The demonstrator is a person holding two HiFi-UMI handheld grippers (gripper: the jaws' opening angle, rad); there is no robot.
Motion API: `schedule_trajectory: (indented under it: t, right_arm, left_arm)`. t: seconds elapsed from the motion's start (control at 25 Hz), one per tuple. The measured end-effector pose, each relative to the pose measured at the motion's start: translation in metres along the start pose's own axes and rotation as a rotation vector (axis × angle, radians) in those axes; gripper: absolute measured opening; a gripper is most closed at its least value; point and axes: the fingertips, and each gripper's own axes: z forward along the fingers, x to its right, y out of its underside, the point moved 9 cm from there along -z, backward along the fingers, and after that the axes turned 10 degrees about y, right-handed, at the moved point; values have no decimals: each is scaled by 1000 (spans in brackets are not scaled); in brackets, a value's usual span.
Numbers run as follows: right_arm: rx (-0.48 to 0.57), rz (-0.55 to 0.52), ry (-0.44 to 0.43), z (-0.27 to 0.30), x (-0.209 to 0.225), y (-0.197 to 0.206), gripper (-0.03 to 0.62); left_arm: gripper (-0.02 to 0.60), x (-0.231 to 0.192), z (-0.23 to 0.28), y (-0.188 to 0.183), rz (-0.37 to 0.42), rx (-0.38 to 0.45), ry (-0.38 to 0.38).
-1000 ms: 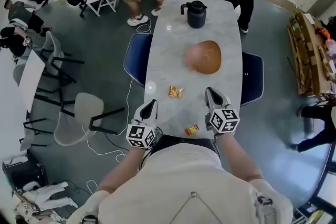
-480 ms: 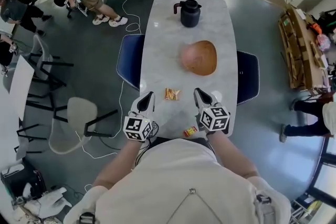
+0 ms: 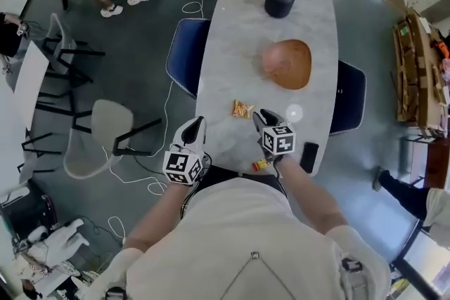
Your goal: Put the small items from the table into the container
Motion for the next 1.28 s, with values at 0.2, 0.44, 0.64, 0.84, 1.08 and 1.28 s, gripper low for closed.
schedule_trajectory:
  t: [0.2,0.44,0.64,0.84,1.08,1.28]
  right_arm:
    - [-126,-49,8,52,-2,33,166]
    - [-199,-72,86,102,7,69,183]
    - [-226,-44,139,120,7,80,90]
    - [-173,-51,152,111,-4,66,54]
    - [-39,-43,142,65,-20,27,46]
    - [65,-10,143,2,-21,3,44]
  left_arm:
    - [5,-7,-29,21,-45,-39,-78]
    - [5,-9,-67,48,-96,-82,-171]
    - [5,-8,-100,58,-129,-98,-233]
    - [5,-11,-114,54,-137,-63,-259]
    - [5,-11,-109,35,-86,9,-204]
    - [5,5,-99,18,-51,49,-141]
